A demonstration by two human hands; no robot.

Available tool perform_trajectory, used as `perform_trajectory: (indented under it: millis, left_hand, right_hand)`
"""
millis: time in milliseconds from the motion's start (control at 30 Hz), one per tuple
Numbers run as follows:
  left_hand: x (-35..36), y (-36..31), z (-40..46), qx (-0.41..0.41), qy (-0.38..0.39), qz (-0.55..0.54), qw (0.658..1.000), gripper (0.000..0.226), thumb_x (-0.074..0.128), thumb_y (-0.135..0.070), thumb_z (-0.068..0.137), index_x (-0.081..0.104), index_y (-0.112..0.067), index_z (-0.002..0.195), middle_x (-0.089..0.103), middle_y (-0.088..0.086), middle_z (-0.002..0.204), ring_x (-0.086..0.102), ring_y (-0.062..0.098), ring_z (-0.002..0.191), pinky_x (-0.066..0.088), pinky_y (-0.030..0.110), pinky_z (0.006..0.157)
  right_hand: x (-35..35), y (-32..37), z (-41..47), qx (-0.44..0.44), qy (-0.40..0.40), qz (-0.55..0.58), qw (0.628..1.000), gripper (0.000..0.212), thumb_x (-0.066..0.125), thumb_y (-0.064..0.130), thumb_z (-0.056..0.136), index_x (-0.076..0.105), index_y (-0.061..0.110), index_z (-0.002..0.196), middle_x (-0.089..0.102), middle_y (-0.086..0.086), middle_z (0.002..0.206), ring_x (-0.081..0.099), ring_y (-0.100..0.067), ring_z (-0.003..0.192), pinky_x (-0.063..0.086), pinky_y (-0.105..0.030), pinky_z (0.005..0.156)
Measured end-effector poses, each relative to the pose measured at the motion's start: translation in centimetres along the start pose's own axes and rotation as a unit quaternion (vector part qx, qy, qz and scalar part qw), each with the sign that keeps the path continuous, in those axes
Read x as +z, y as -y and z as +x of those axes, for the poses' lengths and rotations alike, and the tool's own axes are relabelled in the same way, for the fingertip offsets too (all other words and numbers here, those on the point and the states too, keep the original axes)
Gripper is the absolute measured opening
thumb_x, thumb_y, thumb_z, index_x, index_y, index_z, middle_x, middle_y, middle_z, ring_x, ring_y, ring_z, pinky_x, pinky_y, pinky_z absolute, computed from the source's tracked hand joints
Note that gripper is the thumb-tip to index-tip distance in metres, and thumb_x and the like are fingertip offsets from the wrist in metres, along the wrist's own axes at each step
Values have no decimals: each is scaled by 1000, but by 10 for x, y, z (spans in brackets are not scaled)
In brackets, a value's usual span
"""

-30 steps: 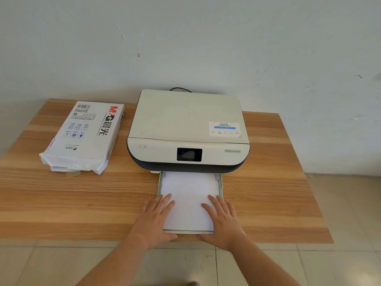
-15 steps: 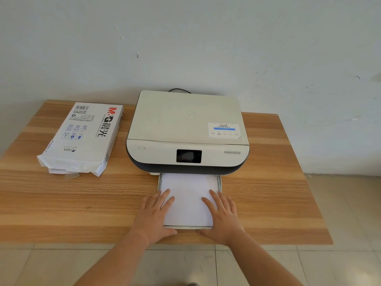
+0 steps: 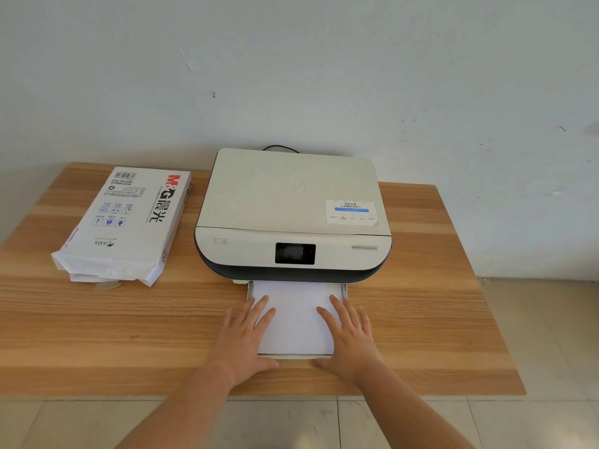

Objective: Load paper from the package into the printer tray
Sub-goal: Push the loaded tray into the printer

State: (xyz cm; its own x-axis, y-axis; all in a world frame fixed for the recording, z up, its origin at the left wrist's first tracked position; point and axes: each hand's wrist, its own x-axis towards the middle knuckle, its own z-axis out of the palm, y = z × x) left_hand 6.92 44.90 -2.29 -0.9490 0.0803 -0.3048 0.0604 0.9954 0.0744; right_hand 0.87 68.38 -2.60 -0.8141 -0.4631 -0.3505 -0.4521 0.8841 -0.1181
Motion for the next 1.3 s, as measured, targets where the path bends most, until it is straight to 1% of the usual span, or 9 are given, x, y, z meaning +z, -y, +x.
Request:
perform_trajectory:
  millis: [133, 400, 633, 733, 967, 1067, 1133, 1233, 1300]
  left_hand:
    - [-3, 2, 5, -3, -2, 1, 1000, 99, 46, -75, 78, -3, -29, 151, -18, -2, 159, -14, 23, 146, -10, 47, 114]
    - [-6, 5, 12, 5, 8, 7, 1000, 100, 46, -76, 77, -5, -30, 150, -19, -2, 159, -17, 22, 145, -9, 50, 116]
    - [-9, 8, 19, 5, -5, 11, 1000, 99, 47, -75, 77, 1, -29, 151, -14, -1, 160, -13, 23, 146, -9, 50, 116]
    - [-10, 11, 22, 3, -16, 10, 1000, 99, 48, -75, 77, 3, -28, 151, -11, 0, 161, -13, 24, 146, -8, 51, 117]
    - [-10, 14, 27, 8, -5, 29, 1000, 99, 45, -76, 78, -3, -29, 151, -17, 1, 160, -20, 24, 144, -13, 51, 115]
    - [-9, 14, 27, 4, -1, 27, 1000, 99, 44, -77, 78, -3, -29, 151, -17, 1, 159, -20, 24, 144, -12, 51, 116]
    - [-9, 14, 28, 1, -5, 23, 1000, 99, 45, -76, 78, -1, -29, 151, -17, 1, 160, -19, 24, 145, -11, 51, 116]
    - [-13, 13, 33, -8, -30, 18, 999, 99, 49, -74, 77, 5, -27, 152, -13, 1, 160, -11, 25, 146, -10, 51, 115]
    - [-15, 13, 36, -6, -39, 25, 999, 99, 51, -73, 77, 7, -26, 152, -11, 2, 160, -8, 26, 147, -8, 51, 115]
  right_hand:
    - [-2, 0, 4, 5, -4, 2, 1000, 100, 51, 73, 77, -9, 39, 148, -21, 2, 160, -26, -25, 144, -15, -48, 115]
    - [-4, -2, 10, 0, -4, -7, 1000, 100, 49, 75, 77, -9, 39, 149, -21, 0, 159, -26, -26, 144, -15, -49, 115]
    - [-8, -1, 19, -1, -24, -8, 1000, 99, 49, 76, 75, -3, 37, 150, -17, 0, 160, -24, -26, 144, -15, -48, 115]
    - [-9, 0, 23, -2, -30, -15, 999, 99, 49, 76, 75, -4, 37, 149, -18, -1, 160, -24, -27, 144, -15, -49, 115]
    - [-8, -4, 29, -26, -33, -31, 999, 100, 47, 76, 74, -7, 37, 149, -25, -1, 158, -32, -26, 141, -17, -50, 113]
    - [-8, -5, 30, -30, -42, -33, 998, 102, 49, 77, 71, -3, 37, 149, -20, -3, 160, -29, -27, 142, -15, -51, 113]
    - [-9, -5, 32, -25, -46, -28, 998, 101, 49, 77, 71, -1, 37, 150, -16, -3, 161, -28, -27, 143, -15, -51, 113]
    - [-12, -4, 36, -10, -50, -19, 999, 101, 51, 74, 73, -2, 36, 150, -18, -2, 160, -29, -27, 143, -17, -49, 115]
    - [-15, -3, 39, -9, -54, -23, 998, 101, 53, 72, 74, -2, 35, 150, -18, -3, 160, -29, -27, 143, -16, -49, 115]
